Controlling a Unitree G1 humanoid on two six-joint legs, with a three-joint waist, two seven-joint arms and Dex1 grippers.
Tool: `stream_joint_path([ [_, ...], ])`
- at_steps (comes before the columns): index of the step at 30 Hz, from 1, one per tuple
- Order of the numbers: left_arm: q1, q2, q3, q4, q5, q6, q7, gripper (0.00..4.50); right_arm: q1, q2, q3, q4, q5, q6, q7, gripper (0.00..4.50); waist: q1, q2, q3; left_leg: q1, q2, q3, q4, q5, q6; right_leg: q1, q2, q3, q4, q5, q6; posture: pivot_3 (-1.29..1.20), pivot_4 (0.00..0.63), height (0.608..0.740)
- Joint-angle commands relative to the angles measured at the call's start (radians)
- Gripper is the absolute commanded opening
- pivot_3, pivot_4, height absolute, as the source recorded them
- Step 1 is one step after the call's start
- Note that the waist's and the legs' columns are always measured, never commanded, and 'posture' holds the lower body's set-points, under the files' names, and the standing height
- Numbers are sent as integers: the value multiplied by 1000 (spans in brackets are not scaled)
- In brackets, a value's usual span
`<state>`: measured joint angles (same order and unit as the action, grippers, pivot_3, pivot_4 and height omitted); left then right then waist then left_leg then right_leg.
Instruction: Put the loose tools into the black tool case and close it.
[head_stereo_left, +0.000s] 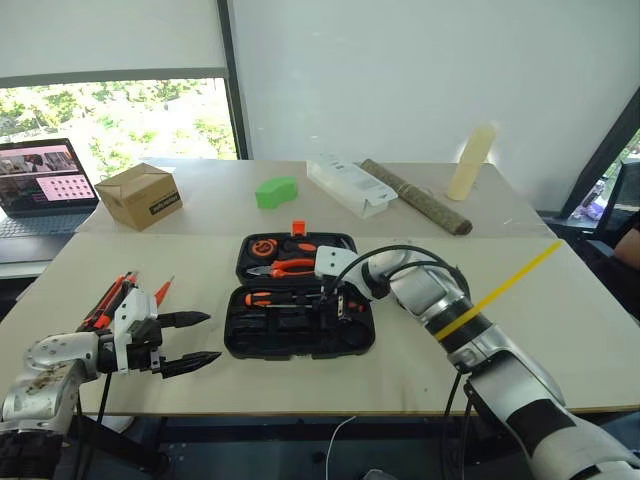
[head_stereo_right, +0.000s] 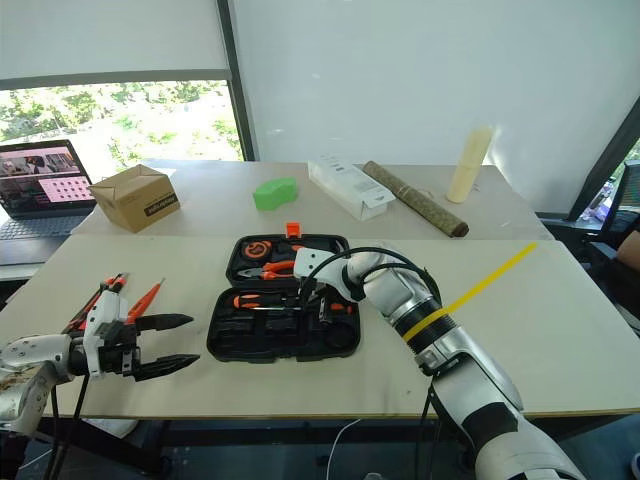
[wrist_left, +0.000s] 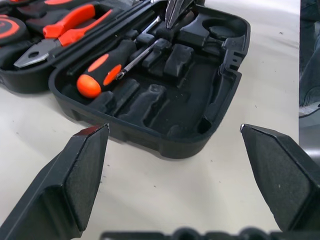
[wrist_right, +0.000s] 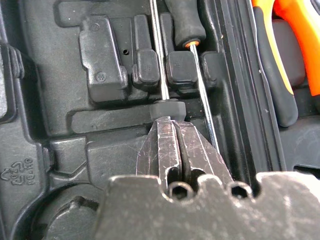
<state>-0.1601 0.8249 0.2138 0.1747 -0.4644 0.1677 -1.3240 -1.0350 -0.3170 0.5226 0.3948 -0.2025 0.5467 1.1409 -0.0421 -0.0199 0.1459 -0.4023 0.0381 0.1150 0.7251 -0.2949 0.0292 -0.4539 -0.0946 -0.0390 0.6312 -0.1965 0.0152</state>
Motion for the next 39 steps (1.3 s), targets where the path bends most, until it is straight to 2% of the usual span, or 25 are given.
stream_joint_path([
  [1,41,10,50,-32,11,-21,51,4500,52,22,-36,-28,35,-19,-36,55,-6,-1,-1,2,1,-1,-1,0,0,0,0,1,0,1,-1,0,150,740],
  [6,176,-15,210,-57,-35,-56,132,4500,207,-34,-307,-312,266,-115,-18,55,-1,-2,-1,2,5,-1,-11,2,-4,-2,3,1,0,2,-5,0,150,740],
  [10,327,-54,365,-60,-51,-93,192,4500,422,-126,-496,-538,446,-103,6,1056,10,-3,-1,1,7,-1,-12,2,-4,-2,3,-1,-3,2,-5,0,150,740],
  [11,364,-71,408,-59,-58,-99,217,4500,480,-134,-545,-572,471,-143,-10,1490,12,-3,-2,1,7,-1,-12,1,-2,-2,2,-1,-4,2,-5,0,150,740],
  [15,502,-169,589,-43,-73,-106,383,4500,750,-125,-746,-638,604,-422,35,2598,26,-6,-3,2,7,0,-13,-2,-1,0,2,-2,-7,2,-4,0,150,740],
  [16,522,-183,610,-45,-78,-83,420,4500,798,-130,-761,-655,604,-437,18,2851,27,-6,-3,3,7,1,-13,-3,1,0,2,-1,-8,2,-4,0,150,740],
  [20,559,-196,625,-75,-67,-14,515,4500,922,-152,-794,-696,685,-422,8,4403,28,-7,-3,5,7,1,-12,-5,6,1,1,-1,-10,2,-4,0,150,740],
  [23,489,-168,602,-155,-166,126,557,4500,969,-170,-800,-691,686,-479,16,4465,39,-7,-1,18,9,0,-13,-2,3,14,2,-2,-9,-4,-6,0,150,740],
  [25,415,-124,568,-187,-208,234,591,4500,957,-179,-794,-686,691,-485,-4,4465,48,-8,0,25,11,0,-13,-6,-6,15,2,-3,-8,-7,-5,0,150,740],
  [28,300,-68,523,-201,-259,387,636,4500,933,-195,-780,-684,700,-478,-15,4465,53,-10,-1,28,11,0,-13,-5,-10,16,2,-2,-5,-6,-6,0,150,740],
  [31,134,27,376,-143,-191,540,708,4500,919,-213,-746,-694,702,-466,-7,4465,51,-10,-1,28,10,1,-14,-2,-5,18,3,0,-3,-4,-6,0,150,740],
  [33,-5,62,271,-75,-149,652,771,4500,916,-214,-724,-709,702,-458,-20,4465,52,-11,-1,29,9,1,-16,0,-2,18,4,0,-2,-1,-11,0,150,740],
  [39,-235,88,68,107,-27,688,740,4500,926,-219,-687,-746,707,-448,-61,4465,37,-11,-2,28,6,1,-30,6,-13,15,7,0,-5,-2,-13,0,150,740],
])
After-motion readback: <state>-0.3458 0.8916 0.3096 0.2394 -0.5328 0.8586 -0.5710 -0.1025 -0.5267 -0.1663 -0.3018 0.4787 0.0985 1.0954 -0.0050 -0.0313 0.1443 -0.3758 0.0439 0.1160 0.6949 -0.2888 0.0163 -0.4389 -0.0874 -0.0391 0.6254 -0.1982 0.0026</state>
